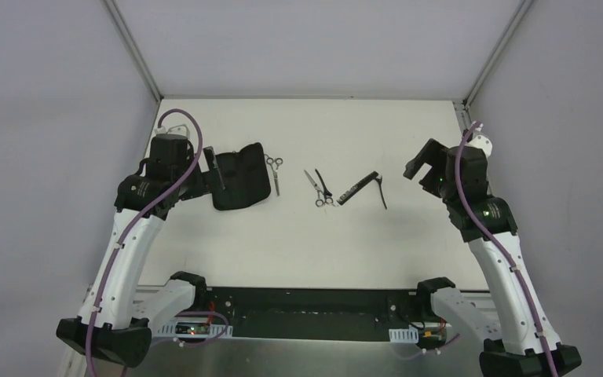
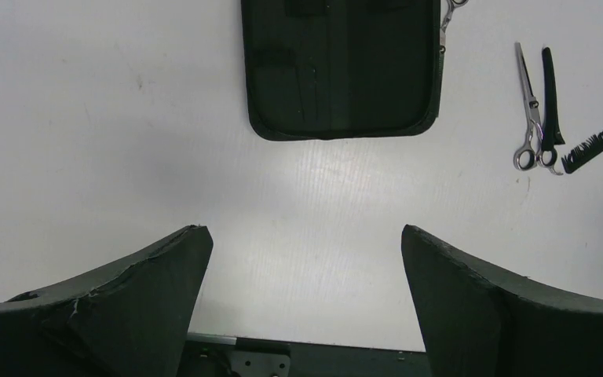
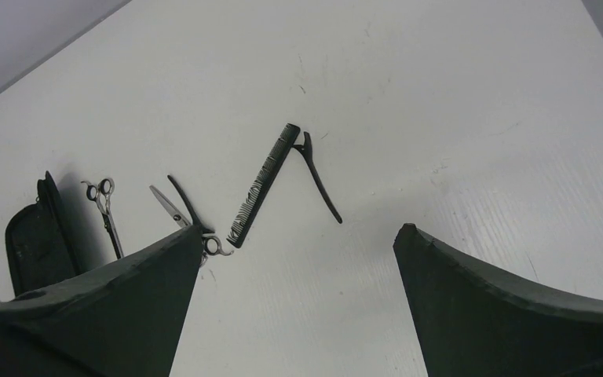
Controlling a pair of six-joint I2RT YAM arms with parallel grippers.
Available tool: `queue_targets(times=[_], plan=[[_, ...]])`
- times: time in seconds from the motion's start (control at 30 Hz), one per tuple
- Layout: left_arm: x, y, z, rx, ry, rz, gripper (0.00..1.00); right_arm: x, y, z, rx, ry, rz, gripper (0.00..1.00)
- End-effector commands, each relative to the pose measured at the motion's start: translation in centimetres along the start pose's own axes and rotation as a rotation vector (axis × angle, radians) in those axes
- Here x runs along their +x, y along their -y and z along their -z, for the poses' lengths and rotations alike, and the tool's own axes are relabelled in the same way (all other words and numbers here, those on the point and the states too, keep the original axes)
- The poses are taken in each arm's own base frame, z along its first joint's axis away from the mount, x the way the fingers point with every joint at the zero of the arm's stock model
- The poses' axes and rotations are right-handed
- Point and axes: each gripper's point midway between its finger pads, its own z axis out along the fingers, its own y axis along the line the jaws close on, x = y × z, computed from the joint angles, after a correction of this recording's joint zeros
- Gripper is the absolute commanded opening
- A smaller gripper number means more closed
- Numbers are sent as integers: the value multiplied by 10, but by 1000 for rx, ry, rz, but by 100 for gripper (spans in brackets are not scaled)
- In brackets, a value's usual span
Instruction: Sort the hair-cutting tools
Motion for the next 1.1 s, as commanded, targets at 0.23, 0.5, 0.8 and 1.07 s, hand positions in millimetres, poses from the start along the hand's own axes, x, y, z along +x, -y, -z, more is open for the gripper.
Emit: queue_targets(times=[0.23,0.5,0.8,1.07], plan=[[12,1,-15,-5,-52,24,99,19,9,-9,118,-140,-61,99],[30,5,-31,1,-144,18,99,48,3,-35,158,-301,-110,99],[54,35,-83,36,-405,63,100,79,11,-57,234,-455,-57,99],[32,65,-149,42,-493,43,99,114,2,-72,202,-602,-80,99]])
